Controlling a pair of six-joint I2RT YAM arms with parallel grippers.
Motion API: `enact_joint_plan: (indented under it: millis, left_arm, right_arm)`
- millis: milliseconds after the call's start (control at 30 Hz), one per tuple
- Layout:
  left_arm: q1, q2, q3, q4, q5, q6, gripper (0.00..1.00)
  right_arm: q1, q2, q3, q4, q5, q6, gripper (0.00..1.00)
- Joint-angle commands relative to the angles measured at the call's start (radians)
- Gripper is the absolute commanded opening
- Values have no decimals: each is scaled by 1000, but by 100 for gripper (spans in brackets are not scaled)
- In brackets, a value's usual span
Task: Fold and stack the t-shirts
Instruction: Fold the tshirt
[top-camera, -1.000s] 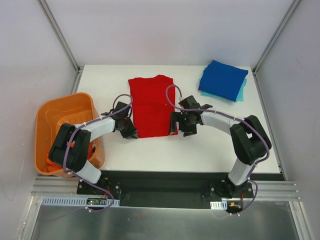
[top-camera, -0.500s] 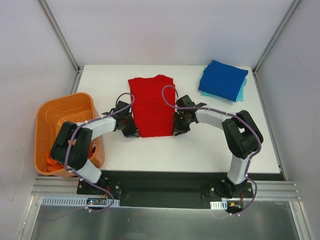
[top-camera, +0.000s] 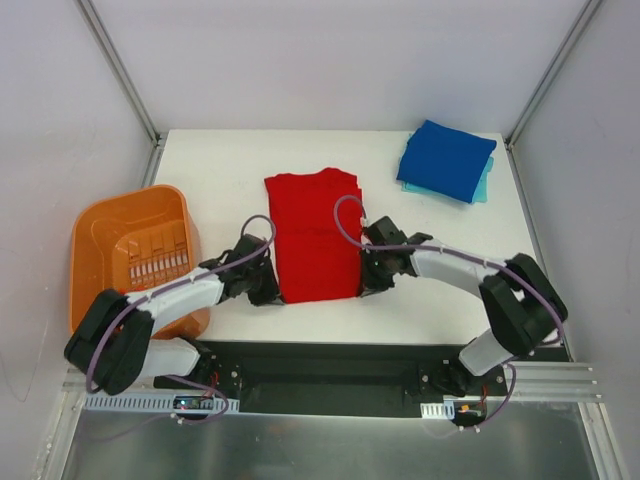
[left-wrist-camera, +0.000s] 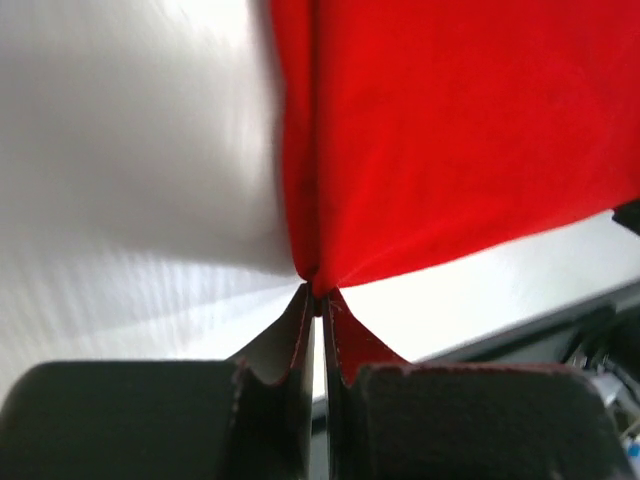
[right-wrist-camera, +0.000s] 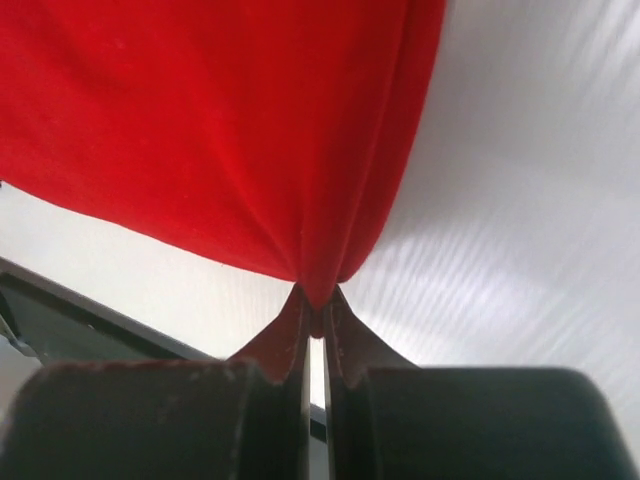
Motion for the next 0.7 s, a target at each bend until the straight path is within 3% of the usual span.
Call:
enact_joint_plan:
  millis: [0,200,300,500,667]
  left_arm:
    - [-139,-157,-90,-37,-35,-133,0]
    - [-338,-430,-175,-83,-73,-267,0]
    - [-380,-549,-170,-86,-111,-266,0]
    - [-380,-566,-45,-89,-182,-172,0]
    - [-363,-502,84,-117,-364,-79,0]
  right_arm:
    - [76,-196,-132,-75,67,59,1]
    - [225,-423,-246,-185,149,196,1]
    - [276,-535,-229,-234,215,211,1]
    - [279,-611,-59,-375,478,153,1]
    - [239,-568,94,-393,583,87,1]
